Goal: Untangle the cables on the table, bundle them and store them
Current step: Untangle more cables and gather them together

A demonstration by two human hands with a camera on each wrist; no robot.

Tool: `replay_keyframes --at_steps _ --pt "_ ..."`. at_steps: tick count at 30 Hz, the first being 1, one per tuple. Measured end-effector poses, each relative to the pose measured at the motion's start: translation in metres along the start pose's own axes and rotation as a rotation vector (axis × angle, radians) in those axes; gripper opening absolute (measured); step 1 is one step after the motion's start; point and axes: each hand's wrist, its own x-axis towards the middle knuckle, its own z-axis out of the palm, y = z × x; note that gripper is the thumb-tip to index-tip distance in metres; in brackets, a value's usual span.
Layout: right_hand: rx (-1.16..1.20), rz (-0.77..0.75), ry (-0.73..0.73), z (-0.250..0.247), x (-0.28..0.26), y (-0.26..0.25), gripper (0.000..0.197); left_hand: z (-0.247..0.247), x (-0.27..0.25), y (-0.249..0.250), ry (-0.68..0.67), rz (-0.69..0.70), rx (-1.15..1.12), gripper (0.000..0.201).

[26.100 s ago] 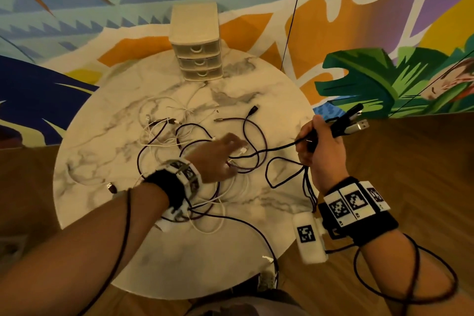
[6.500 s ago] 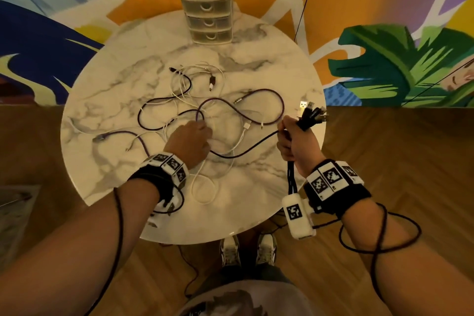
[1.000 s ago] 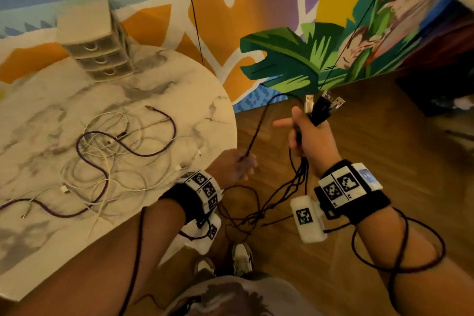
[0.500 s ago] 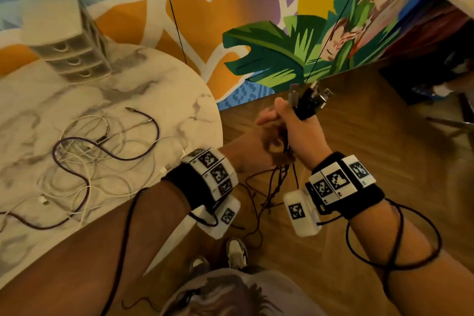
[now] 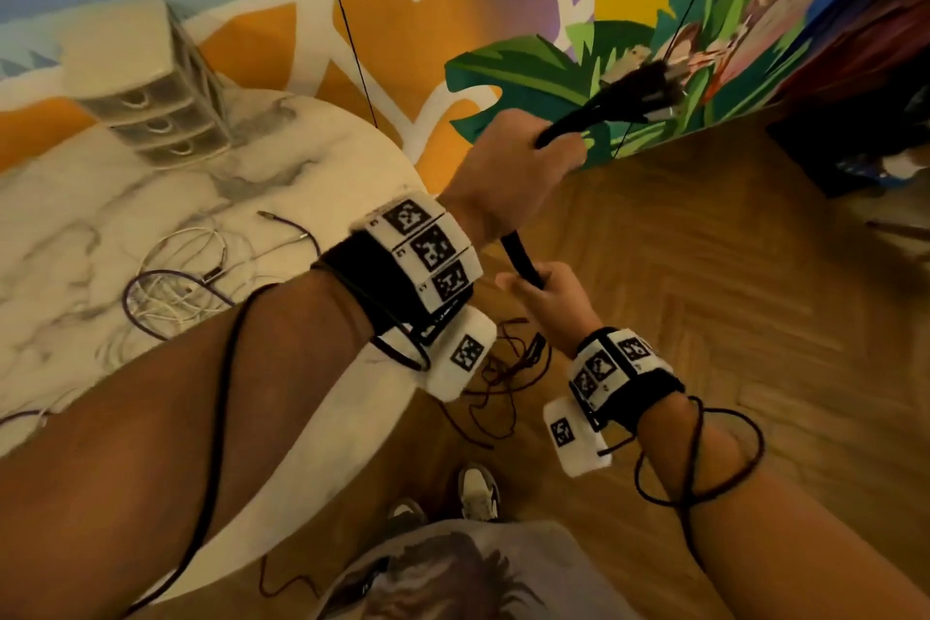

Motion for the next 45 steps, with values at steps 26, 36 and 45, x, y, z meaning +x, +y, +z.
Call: replay_keyframes --at_steps 26,36,45 --pt "-0.456 0.801 0.222 -0.051 -0.002 0.184 0.037 -0.013 0.005 0.095 -0.074 0.704 1.28 0.053" --pt "-0.712 0.515 -0.032 -0.061 0.012 0.159 0.033 0.012 0.007 0.05 0.076 0.647 0.54 0.032" --pt "0.361 -0.238 -0.232 -0.059 0.003 -0.023 0.044 0.017 0.007 0.015 0.016 0.018 -0.305 0.052"
